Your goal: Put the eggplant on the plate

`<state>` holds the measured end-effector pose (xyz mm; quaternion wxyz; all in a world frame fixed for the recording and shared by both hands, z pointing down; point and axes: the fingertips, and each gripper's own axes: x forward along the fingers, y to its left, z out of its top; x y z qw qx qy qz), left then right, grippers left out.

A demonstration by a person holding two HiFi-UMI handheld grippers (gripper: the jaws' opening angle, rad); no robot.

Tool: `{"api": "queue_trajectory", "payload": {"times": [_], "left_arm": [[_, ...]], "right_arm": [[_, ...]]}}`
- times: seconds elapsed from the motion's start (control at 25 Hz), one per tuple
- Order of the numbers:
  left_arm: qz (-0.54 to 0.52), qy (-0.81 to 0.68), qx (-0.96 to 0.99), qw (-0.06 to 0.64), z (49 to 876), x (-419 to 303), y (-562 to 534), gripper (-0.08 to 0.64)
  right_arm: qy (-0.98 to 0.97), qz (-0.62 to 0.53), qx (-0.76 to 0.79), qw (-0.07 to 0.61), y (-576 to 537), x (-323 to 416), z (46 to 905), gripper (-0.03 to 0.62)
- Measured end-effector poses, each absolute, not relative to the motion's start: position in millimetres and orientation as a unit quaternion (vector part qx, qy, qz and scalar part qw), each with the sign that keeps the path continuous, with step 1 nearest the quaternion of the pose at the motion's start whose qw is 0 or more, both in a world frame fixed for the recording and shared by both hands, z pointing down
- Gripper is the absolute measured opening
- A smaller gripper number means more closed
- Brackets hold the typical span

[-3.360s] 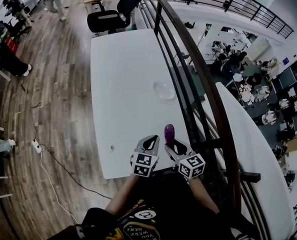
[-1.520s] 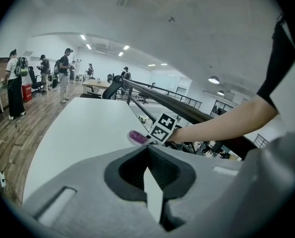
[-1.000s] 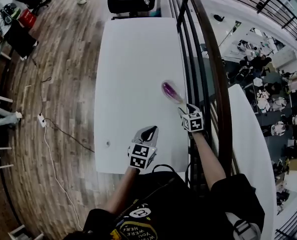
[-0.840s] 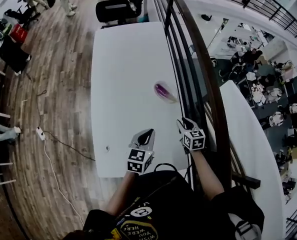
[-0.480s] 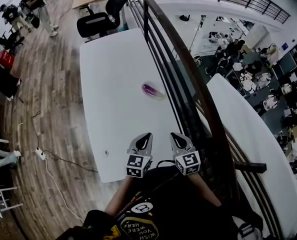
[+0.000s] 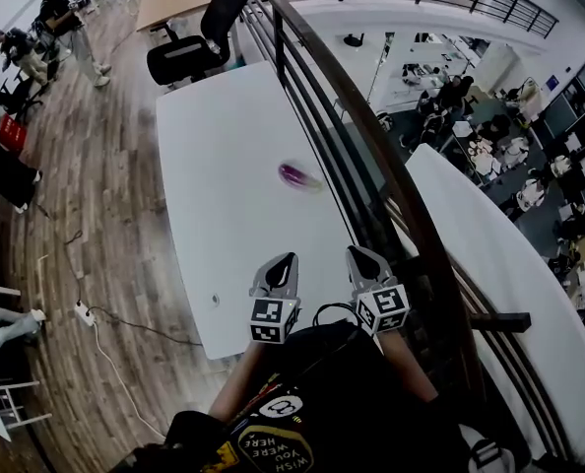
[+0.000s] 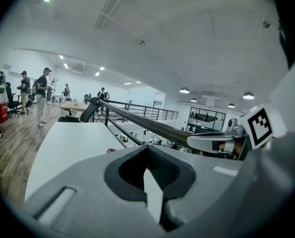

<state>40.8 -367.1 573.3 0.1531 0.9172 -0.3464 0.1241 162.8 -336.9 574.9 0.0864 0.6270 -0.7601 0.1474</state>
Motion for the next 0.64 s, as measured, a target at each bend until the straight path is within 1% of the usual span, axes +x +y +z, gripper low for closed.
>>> {"api": "queue_trajectory", "payload": {"times": [0.2,0.36,0.64], "left_arm": [[0.121,-0.343,0.918,0.155,576.4,43.3,-370.1,0.005],[0.123,-0.340,0.920,0.153,570.8,53.3,-360.0,0.005],[0.125,-0.340,0.919,0.156,580.8,43.4,-347.7,0.005]], "right_arm": [[-0.756,0.169,0.626,0.093,-332.2,160.7,590.4,0.003],[-0.756,0.167,0.626,0.092,-322.6,169.7,580.9,0.003],[-0.756,0.171,0.626,0.088,-310.5,161.0,588.8,0.003]]}}
